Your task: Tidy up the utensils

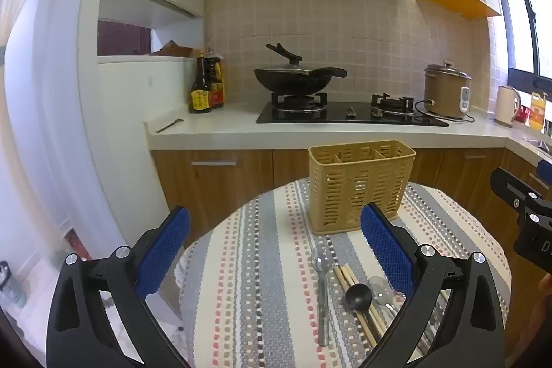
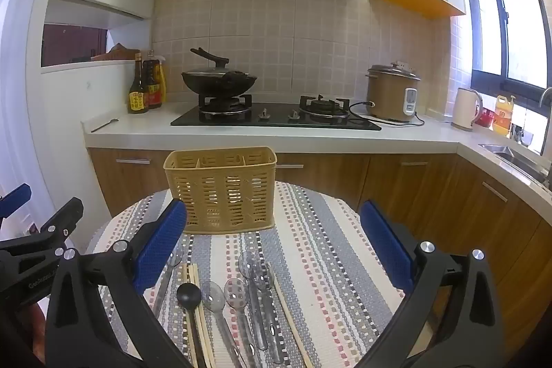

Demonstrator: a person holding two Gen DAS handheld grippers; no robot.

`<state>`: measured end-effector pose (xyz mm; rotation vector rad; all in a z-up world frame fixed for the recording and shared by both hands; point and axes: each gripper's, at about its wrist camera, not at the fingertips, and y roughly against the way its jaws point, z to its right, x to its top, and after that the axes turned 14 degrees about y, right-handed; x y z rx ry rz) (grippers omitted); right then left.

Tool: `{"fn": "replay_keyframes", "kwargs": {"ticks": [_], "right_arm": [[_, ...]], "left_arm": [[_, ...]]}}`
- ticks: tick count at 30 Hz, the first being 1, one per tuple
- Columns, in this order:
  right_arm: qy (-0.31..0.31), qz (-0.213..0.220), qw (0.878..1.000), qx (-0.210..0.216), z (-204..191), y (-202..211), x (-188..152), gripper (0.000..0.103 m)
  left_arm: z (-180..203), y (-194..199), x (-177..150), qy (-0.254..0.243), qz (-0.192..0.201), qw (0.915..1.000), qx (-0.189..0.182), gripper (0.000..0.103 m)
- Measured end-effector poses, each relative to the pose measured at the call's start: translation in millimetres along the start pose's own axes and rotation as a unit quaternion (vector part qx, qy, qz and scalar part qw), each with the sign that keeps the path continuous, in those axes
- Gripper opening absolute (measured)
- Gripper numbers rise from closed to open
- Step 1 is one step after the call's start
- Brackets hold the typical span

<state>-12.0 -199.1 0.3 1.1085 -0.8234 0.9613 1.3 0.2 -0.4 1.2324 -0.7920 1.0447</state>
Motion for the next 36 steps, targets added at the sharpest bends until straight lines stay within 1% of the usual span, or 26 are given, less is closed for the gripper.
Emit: {"fn": "replay_keyframes", "kwargs": {"ticks": [3,4,11,13,14,20,25,29,36], "right_arm": [[-0.004,-0.001,1.0,0.001,-1,0,2,0.096],[-0.004,0.0,1.0,0.003,-1,0,2,0.096],[-0.008,0.0,1.0,0.004,4,-4,-5,0.096],[-0.007,-0.001,1.0,0.002,2,-3,-3,0.096],[-0.007,-0.001,1.0,0.001,1,-3,-4,0.096],[-0.005,-0.006,1.0,0.01,-2,-4,0,0.096],[-0.003,-0.005,1.0,0.011,-3,-3,0,0.096],[-0.008,-0.009,1.0,0.02,-2,-5,-1,0.096],[-0.009,-0.008,1.0,0.018,0,-2,0,0.096]], "left_arm": [[2,-2,0,-0.001,-0.005,1.0,-0.002,0.096],[-2,-1,2,0.01,0.0,0.9999,0.0,0.096],[-14,-6,10,0.022,-0.006,0.9997,-0.006,0.095],[-6,-4,-2,0.017,-0.005,0.9998,-0.009,0.095],[-5,-4,-3,0.016,-0.006,0.9998,-0.01,0.095],[-7,-3,-2,0.024,-0.009,0.9995,-0.016,0.095],[-9,-2,-1,0.027,-0.009,0.9995,-0.013,0.095],[-11,-2,0,0.029,-0.009,0.9994,-0.014,0.095],[-12,-2,0,0.027,-0.011,0.9994,-0.016,0.095]]}}
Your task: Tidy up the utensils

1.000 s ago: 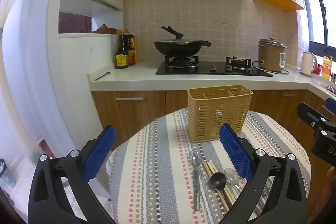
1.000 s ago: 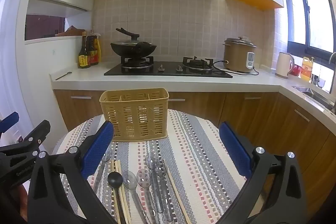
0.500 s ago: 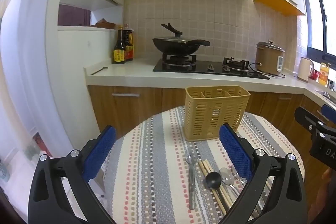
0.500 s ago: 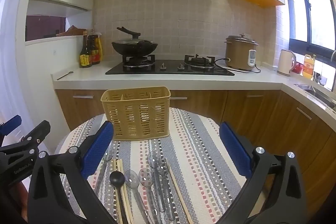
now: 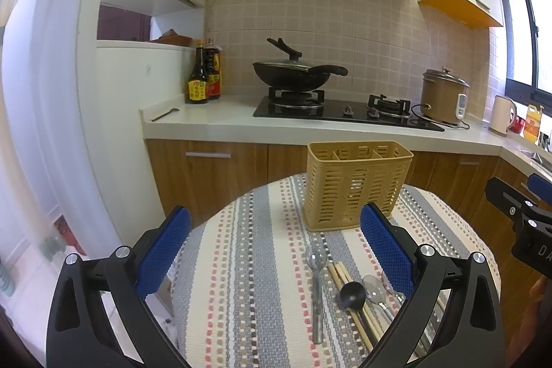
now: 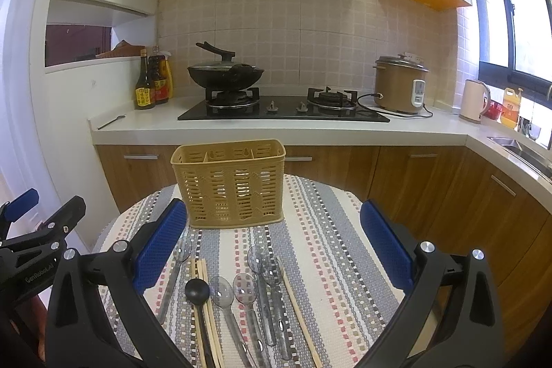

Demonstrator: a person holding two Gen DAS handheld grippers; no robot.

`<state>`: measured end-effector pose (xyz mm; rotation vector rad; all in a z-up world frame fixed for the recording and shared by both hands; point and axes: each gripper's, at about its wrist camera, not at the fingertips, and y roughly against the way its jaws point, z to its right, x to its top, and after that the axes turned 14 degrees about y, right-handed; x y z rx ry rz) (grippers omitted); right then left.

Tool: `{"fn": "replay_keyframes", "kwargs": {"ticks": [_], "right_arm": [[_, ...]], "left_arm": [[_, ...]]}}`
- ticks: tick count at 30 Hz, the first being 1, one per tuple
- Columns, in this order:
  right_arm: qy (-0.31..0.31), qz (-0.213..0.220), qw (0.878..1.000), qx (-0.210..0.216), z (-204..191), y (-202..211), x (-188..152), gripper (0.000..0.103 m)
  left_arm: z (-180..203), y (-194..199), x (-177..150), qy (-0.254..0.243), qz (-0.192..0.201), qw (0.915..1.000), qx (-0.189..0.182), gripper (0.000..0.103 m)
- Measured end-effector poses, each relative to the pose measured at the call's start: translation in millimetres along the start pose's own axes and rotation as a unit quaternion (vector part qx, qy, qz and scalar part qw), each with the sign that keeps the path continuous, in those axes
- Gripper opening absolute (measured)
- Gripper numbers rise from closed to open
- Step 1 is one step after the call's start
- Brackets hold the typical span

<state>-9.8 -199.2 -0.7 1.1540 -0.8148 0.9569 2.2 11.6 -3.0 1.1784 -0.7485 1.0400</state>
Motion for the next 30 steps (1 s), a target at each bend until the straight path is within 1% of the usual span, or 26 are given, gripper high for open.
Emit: {"fn": "replay_keyframes", "kwargs": {"ticks": [10,30], "right_arm": [[0.006,-0.01,1.0,-0.002,-0.6,-3.0,-1.1,0.096],[0.006,-0.01,1.0,-0.002,-2.3,-2.8,-2.0,0.096]], "left_arm": [[0.4,-2.1,-2.3,0.001,-0.004,1.0,0.004,0.095],[-0.6,-2.7,-3.4,0.001,-0.007,1.0,0.001,0.095]]}}
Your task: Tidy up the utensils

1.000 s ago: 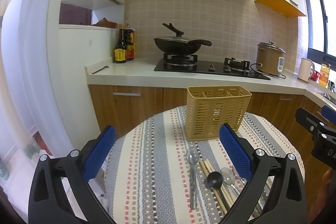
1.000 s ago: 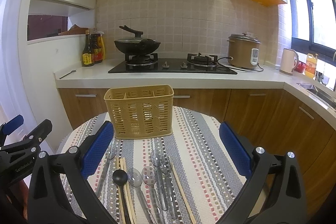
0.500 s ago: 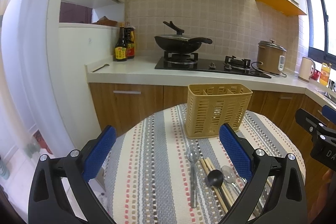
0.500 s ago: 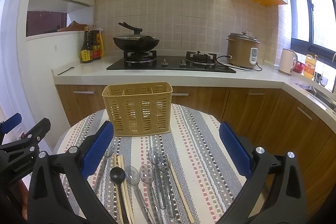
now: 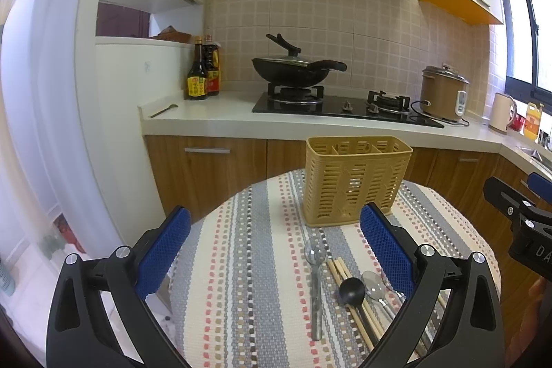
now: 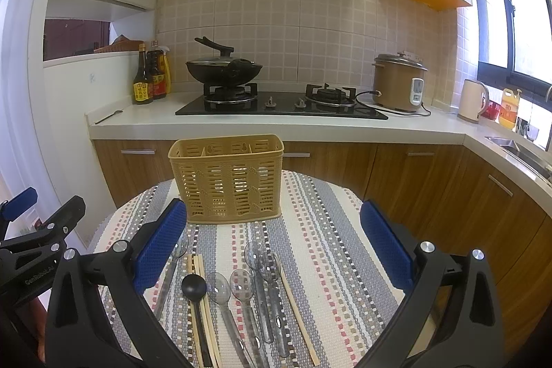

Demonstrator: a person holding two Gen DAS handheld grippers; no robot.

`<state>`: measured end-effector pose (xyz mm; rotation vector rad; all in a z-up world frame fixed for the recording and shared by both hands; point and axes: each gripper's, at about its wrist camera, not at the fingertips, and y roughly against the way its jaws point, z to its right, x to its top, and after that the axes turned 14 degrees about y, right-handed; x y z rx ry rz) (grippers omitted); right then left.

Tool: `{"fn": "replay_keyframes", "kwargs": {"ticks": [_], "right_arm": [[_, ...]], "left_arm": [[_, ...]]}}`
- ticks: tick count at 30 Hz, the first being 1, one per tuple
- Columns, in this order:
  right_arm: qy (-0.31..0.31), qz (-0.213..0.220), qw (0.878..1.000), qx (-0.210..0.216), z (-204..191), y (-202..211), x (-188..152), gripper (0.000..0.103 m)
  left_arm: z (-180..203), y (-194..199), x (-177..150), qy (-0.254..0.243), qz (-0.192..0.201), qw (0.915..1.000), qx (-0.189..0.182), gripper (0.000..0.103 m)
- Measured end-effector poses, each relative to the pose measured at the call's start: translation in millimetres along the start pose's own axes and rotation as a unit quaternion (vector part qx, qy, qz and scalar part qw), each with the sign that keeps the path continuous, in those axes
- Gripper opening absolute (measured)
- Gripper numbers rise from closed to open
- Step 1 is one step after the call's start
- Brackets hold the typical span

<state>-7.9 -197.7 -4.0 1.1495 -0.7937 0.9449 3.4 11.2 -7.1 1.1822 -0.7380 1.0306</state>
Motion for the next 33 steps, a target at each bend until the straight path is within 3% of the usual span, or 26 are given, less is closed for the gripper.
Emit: {"fn": "replay_keyframes", "kwargs": {"ticks": [28,33], "right_arm": [[0.01,-0.005,1.0,0.0,-4,-3,-1,0.096],[0.002,-0.013,0.999,-0.034,5,-10,-4,0.096]], "left_arm": [[0,-2,-3,0.003,-0.006,1.0,-0.006,0.095],[-6,-12,-1,-0.007,-0.021,0.9997,-0.006,0.095]]}}
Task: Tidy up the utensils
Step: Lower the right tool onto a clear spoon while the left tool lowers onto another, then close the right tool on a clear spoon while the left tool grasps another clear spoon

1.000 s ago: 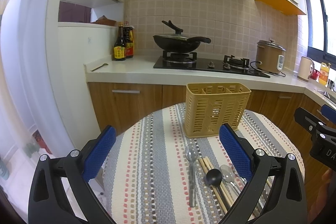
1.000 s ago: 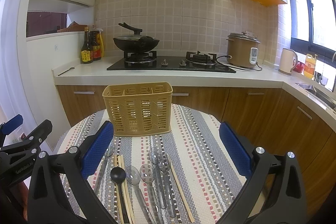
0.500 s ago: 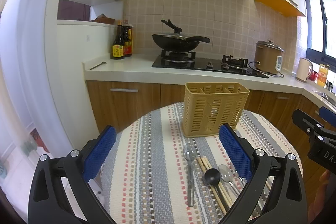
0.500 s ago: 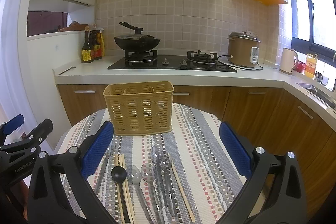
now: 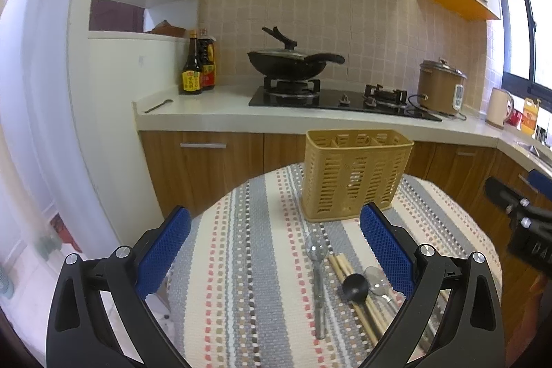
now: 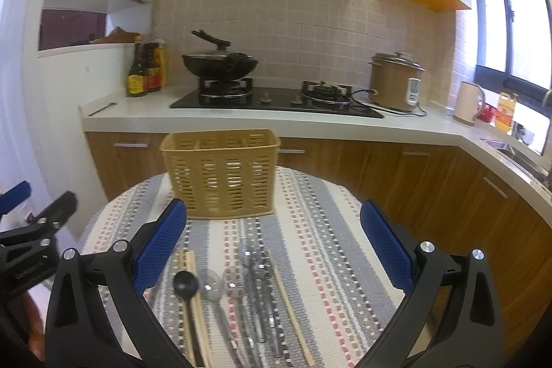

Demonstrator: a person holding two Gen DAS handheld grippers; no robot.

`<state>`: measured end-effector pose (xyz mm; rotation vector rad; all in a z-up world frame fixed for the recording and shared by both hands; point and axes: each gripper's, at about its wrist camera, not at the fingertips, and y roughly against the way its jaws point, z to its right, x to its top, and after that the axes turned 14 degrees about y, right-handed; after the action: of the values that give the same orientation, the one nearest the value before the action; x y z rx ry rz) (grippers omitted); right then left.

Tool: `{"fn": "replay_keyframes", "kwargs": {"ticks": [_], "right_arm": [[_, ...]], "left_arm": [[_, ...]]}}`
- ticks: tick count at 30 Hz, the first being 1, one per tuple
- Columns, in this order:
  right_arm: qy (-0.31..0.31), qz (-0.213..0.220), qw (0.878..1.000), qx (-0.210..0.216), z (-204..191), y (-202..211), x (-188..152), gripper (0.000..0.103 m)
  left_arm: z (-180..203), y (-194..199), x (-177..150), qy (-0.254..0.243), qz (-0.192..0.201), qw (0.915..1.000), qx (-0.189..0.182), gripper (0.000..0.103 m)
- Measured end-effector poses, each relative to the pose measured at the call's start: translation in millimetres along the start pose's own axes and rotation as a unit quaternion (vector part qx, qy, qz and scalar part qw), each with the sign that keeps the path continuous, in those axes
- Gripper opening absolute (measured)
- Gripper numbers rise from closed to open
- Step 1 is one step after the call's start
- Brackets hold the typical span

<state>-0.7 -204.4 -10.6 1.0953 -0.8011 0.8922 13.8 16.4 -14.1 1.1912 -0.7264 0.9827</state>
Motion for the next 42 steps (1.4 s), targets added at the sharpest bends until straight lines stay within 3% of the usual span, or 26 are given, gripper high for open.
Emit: {"fn": "replay_keyframes", "kwargs": {"ticks": [3,5,9,13,18,20,26,29,34,38,42], "right_arm": [[-0.017,-0.012,1.0,-0.002,18,-8,1,0.096],[-0.028,-0.041,0.998,0.033,33,-25,5,0.096],[-0.053,-0.114,0.986,0.107,51,-68,6,0.096],[-0.062,-0.205,0.961,0.176,51,-120,-6,0.081],[-0.045,-0.291,0.928,0.23,28,-171,-28,0.066],[-0.04,-0.323,0.913,0.248,17,-187,-40,0.059],[-0.04,-0.376,0.885,0.272,1,-217,-58,0.047],[-0.037,-0.38,0.884,0.269,-3,-225,-58,0.047],[-0.021,-0.395,0.879,0.265,-18,-236,-61,0.04],[0.003,-0.394,0.887,0.242,-26,-235,-56,0.03],[0.022,-0.391,0.892,0.228,-36,-234,-54,0.029]], "left_arm": [[-18,-16,10,0.009,-0.043,0.9989,-0.015,0.093],[-30,-29,16,0.022,-0.083,0.9956,-0.038,0.089],[-45,-69,20,0.044,-0.178,0.9807,-0.067,0.082],[-45,-114,9,0.061,-0.258,0.9596,-0.095,0.075],[-36,-173,-12,0.08,-0.324,0.9364,-0.11,0.07],[-29,-188,-19,0.076,-0.338,0.9325,-0.103,0.069],[-11,-229,-31,0.058,-0.379,0.9204,-0.076,0.06],[-7,-244,-34,0.058,-0.389,0.9168,-0.067,0.058],[6,-250,-37,0.042,-0.388,0.9196,-0.048,0.055],[16,-255,-39,0.035,-0.386,0.9214,-0.035,0.052],[29,-257,-45,0.016,-0.379,0.9253,-0.017,0.051]]}}
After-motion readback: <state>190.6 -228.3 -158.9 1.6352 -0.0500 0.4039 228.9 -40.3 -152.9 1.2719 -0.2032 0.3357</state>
